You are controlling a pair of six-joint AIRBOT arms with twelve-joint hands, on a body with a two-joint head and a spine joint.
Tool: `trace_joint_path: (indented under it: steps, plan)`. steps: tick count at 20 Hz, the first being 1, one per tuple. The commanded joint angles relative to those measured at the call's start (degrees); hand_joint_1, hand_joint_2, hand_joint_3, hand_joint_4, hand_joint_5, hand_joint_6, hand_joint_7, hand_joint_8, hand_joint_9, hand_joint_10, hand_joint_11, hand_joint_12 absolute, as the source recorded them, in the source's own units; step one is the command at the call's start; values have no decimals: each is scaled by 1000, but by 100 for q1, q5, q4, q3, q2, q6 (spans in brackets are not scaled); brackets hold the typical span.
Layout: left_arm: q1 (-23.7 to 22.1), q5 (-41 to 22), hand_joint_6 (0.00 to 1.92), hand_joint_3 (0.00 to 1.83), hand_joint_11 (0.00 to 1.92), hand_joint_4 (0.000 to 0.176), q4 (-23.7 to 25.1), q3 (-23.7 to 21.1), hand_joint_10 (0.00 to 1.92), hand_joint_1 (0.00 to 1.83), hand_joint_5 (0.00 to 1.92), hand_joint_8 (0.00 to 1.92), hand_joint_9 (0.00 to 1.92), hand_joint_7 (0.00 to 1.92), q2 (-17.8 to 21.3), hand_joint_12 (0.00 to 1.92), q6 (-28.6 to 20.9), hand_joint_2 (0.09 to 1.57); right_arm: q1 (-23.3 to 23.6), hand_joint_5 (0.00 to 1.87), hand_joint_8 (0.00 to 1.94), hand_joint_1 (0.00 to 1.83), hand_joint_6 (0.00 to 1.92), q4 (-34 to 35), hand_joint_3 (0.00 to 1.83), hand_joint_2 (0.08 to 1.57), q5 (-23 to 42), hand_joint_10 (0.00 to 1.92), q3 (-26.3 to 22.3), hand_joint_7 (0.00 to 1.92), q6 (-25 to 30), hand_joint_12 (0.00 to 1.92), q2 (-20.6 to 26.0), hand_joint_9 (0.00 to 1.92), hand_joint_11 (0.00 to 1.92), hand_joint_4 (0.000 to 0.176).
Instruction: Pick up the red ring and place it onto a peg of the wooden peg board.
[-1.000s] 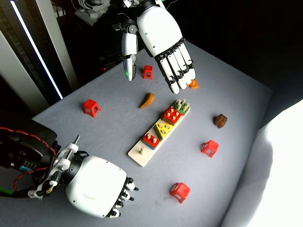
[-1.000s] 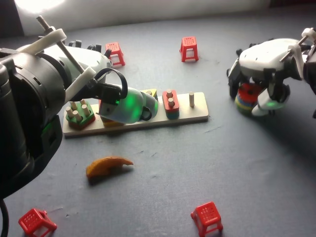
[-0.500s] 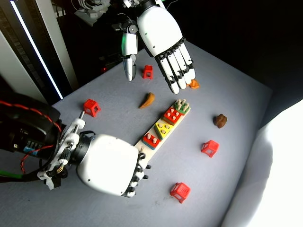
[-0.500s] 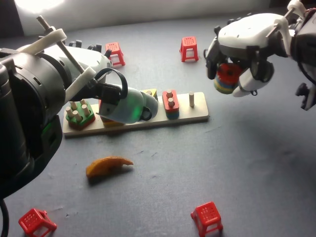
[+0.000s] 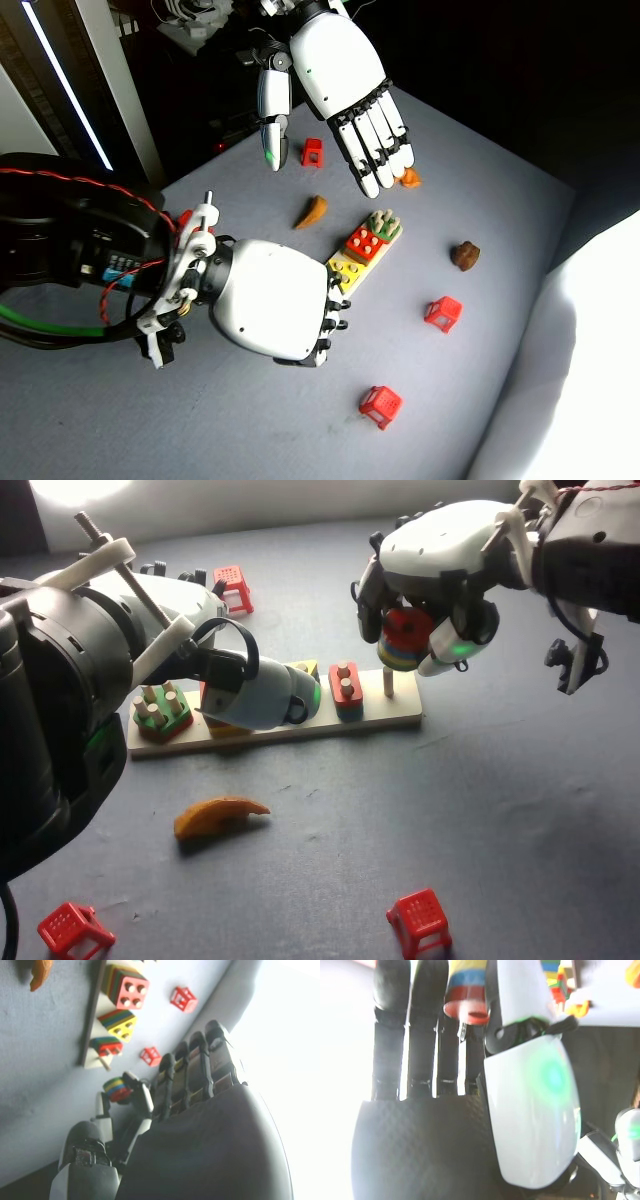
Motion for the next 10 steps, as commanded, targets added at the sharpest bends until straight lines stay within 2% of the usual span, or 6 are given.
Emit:
trace_joint_path:
  steps: [1,5,10]
  plan:
    - [-29,18,0,0,0,0,507,-5,0,0,92,1,46,69,-6,142,13,1110,32,941,834,1376,1049,-140,0,1096,208,1102,22,1011,-24,1283,-22,1000,912,0]
    - [-29,18,0,1,0,0,511,1,0,0,109,0,63,89,-6,168,13,1112,-75,959,780,1379,1017,-398,0,1086,282,1079,129,1045,-24,1280,-226,1015,912,0]
    - [-29,18,1,0,0,0,511,1,0,0,96,0,56,76,-6,176,13,1109,-74,939,821,1376,1053,-399,1,1096,373,1108,388,1017,-8,1303,-460,995,895,0]
